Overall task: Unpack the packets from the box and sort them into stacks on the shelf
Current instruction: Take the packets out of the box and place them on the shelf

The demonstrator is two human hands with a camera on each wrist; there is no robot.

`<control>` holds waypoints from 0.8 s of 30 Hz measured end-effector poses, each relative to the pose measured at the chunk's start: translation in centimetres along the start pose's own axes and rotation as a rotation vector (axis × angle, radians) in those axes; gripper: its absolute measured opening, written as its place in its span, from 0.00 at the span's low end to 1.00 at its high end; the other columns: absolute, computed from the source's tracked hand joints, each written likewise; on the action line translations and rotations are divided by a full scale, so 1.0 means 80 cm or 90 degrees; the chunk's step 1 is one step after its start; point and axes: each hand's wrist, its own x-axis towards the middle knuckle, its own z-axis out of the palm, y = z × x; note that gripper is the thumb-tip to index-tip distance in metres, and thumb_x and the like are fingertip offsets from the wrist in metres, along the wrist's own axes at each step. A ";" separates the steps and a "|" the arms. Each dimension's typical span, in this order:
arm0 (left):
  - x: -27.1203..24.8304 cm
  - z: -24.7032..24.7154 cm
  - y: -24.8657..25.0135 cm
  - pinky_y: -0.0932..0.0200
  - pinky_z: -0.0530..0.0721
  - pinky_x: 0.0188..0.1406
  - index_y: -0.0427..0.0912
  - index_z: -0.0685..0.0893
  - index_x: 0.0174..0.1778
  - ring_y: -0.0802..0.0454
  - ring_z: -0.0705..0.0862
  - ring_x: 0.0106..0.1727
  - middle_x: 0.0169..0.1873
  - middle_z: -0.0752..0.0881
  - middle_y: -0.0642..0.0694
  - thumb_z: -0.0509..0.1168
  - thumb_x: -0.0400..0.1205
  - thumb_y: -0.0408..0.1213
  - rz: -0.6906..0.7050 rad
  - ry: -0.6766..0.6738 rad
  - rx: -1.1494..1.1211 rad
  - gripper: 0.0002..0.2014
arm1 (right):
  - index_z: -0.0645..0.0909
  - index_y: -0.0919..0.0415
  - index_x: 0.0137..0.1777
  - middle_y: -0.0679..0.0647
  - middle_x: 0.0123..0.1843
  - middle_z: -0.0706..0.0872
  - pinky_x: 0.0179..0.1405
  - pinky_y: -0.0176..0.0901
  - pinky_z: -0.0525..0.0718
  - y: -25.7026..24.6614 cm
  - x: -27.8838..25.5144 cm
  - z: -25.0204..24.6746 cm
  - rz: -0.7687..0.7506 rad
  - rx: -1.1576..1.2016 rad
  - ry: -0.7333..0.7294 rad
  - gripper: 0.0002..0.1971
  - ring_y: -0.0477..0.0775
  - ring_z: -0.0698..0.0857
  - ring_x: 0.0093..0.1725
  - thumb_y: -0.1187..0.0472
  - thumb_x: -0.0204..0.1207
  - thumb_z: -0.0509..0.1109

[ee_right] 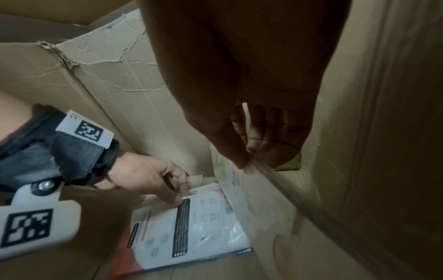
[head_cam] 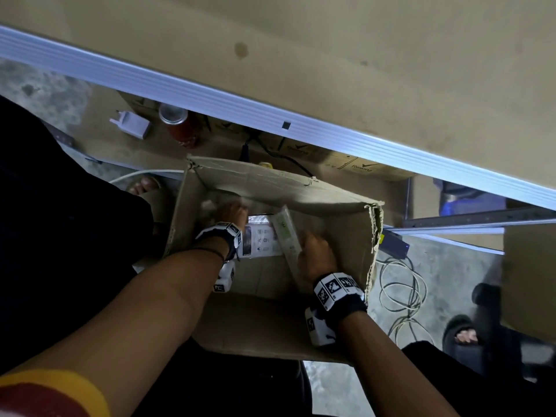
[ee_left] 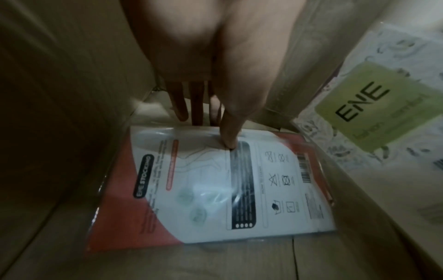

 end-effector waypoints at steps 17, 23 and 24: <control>-0.046 -0.024 -0.001 0.41 0.75 0.75 0.34 0.80 0.73 0.34 0.77 0.75 0.74 0.79 0.33 0.71 0.82 0.38 -0.033 -0.080 -0.289 0.23 | 0.76 0.61 0.67 0.65 0.69 0.80 0.60 0.54 0.83 -0.022 -0.011 -0.005 0.068 -0.074 -0.020 0.17 0.69 0.82 0.67 0.62 0.79 0.67; -0.078 -0.058 -0.005 0.37 0.83 0.69 0.31 0.82 0.72 0.29 0.81 0.71 0.72 0.81 0.32 0.76 0.78 0.38 -0.048 -0.069 -0.265 0.27 | 0.78 0.61 0.66 0.65 0.69 0.80 0.60 0.54 0.82 -0.036 -0.021 -0.005 0.061 -0.073 0.000 0.17 0.69 0.81 0.68 0.59 0.78 0.69; -0.085 -0.061 -0.006 0.34 0.82 0.68 0.31 0.80 0.73 0.29 0.80 0.72 0.74 0.80 0.32 0.75 0.78 0.38 -0.050 -0.049 -0.246 0.28 | 0.78 0.61 0.65 0.65 0.69 0.80 0.60 0.54 0.82 -0.038 -0.023 -0.006 0.057 -0.072 0.006 0.17 0.69 0.81 0.67 0.58 0.78 0.69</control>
